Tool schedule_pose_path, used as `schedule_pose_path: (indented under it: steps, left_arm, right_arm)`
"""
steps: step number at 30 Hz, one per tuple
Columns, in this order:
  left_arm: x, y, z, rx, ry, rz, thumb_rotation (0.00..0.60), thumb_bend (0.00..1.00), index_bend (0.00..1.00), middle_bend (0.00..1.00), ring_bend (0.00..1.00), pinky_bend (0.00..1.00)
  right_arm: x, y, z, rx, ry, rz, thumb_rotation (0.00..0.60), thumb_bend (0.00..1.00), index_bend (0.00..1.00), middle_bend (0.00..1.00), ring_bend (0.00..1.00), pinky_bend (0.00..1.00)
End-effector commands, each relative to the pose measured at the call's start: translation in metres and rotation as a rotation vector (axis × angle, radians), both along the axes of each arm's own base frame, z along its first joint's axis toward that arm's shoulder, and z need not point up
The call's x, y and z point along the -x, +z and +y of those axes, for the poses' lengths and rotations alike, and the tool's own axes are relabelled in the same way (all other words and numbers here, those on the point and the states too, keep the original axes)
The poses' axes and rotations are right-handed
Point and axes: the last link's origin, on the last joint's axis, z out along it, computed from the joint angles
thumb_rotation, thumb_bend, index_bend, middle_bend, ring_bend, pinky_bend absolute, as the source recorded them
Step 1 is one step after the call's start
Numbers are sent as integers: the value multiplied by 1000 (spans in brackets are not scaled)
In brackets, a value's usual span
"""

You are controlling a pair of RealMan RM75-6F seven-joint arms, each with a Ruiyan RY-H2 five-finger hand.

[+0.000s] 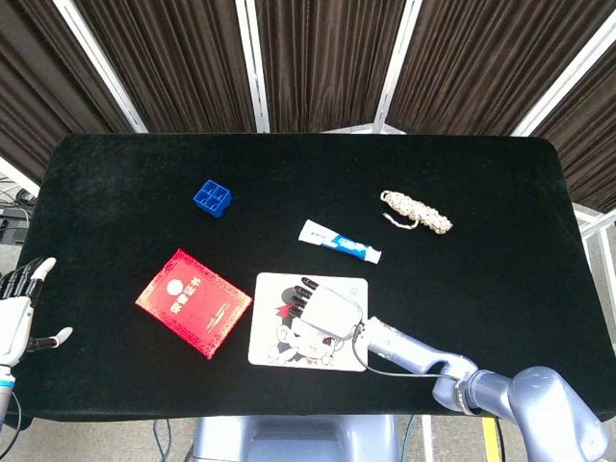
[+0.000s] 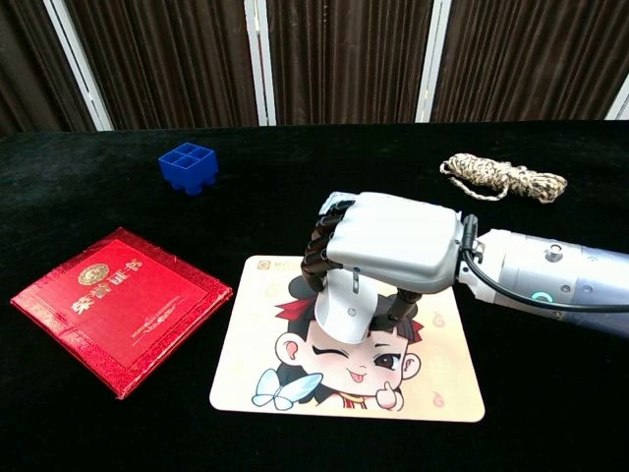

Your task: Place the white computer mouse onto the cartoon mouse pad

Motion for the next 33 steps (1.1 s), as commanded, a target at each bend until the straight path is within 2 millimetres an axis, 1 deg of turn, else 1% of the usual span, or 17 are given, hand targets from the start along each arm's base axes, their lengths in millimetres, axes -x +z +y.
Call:
schedule_pose_path:
  steps: [1, 5, 7, 10, 16, 21, 27, 29, 33]
  left_arm:
    - [0, 0, 0, -1, 2, -2, 600, 179, 0, 0, 0, 0]
    - [0, 0, 0, 0, 2, -3, 600, 179, 0, 0, 0, 0]
    - [0, 0, 0, -1, 3, -3, 600, 178, 0, 0, 0, 0]
    - [0, 1, 0, -3, 4, -4, 600, 178, 0, 0, 0, 0]
    - [0, 0, 0, -1, 5, -4, 600, 179, 0, 0, 0, 0]
    - [0, 0, 0, -3, 6, -5, 600, 180, 0, 0, 0, 0]
    - [0, 0, 0, -1, 8, -5, 600, 180, 0, 0, 0, 0]
    - [0, 0, 0, -1, 8, -6, 600, 180, 0, 0, 0, 0]
    - [0, 1, 0, 0, 8, -6, 600, 179, 0, 0, 0, 0]
  right_arm:
    - [2, 0, 2, 2, 5, 6, 600, 143, 566, 372, 248, 237]
    - [1, -1, 5, 1, 2, -2, 600, 141, 520, 323, 199, 207]
    - [0, -2, 6, 4, 1, -4, 600, 139, 469, 269, 144, 164]
    - [-1, -2, 7, 6, -2, -7, 600, 135, 402, 221, 93, 118]
    - [-2, -1, 8, 22, -33, -24, 600, 128, 348, 181, 46, 81]
    - [-3, -1, 8, 40, -57, -30, 600, 126, 325, 153, 11, 64]
    - [0, 3, 7, 75, -60, -16, 600, 126, 311, 140, 0, 41]
    - [2, 6, 5, 89, -64, -11, 600, 125, 307, 137, 0, 39]
    - [12, 23, -4, 161, -63, 15, 600, 125, 297, 122, 0, 17]
